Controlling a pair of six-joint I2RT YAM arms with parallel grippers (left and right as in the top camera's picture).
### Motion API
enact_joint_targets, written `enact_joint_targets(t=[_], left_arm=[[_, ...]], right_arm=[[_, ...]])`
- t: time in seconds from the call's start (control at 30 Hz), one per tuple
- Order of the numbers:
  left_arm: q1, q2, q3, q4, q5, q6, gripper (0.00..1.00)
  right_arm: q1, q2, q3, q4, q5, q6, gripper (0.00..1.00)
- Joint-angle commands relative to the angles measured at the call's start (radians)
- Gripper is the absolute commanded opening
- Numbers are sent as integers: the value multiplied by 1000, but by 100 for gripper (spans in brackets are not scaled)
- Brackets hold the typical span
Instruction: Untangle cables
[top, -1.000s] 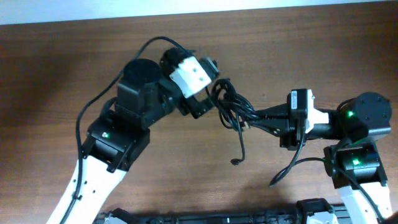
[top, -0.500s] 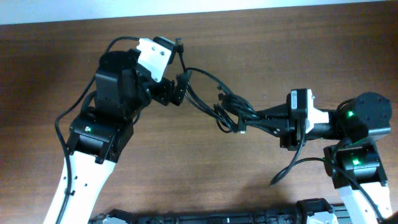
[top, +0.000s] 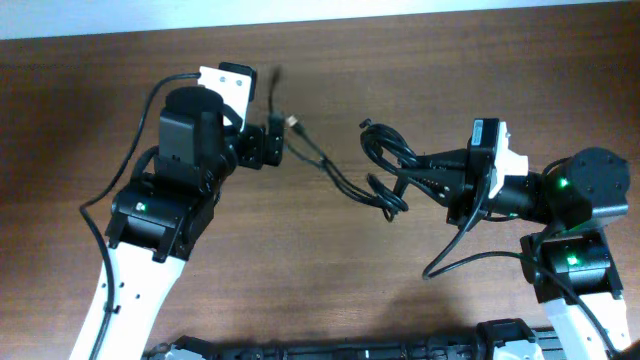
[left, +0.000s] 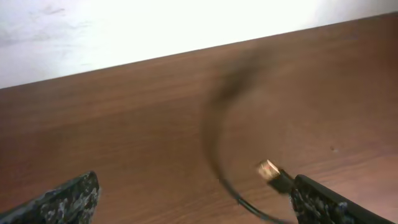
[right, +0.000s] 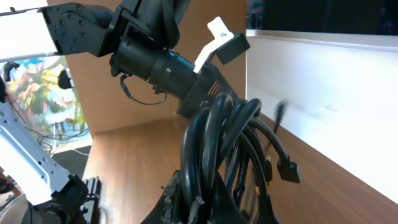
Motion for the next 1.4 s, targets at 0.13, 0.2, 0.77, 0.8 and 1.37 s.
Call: enact_joint_targets(t=[0.13,0.2,0.77,0.8,1.37], left_arm=[[8,3,13,18,437,-16,99],[8,3,13,24,513,-16,99],[-28,3,13,288,781,-489,79],[-36,3,13,308,781,-527,77],[-202,163,13,549,777,-808,53]], right_arm=[[-5,-7,19,12,62,12,4],[-6,-7,19,13,62,12,4],[-5,0,19,248,220,44,4],[-5,0,19,248,215,44,4],[-5,0,19,246,208,40,4]])
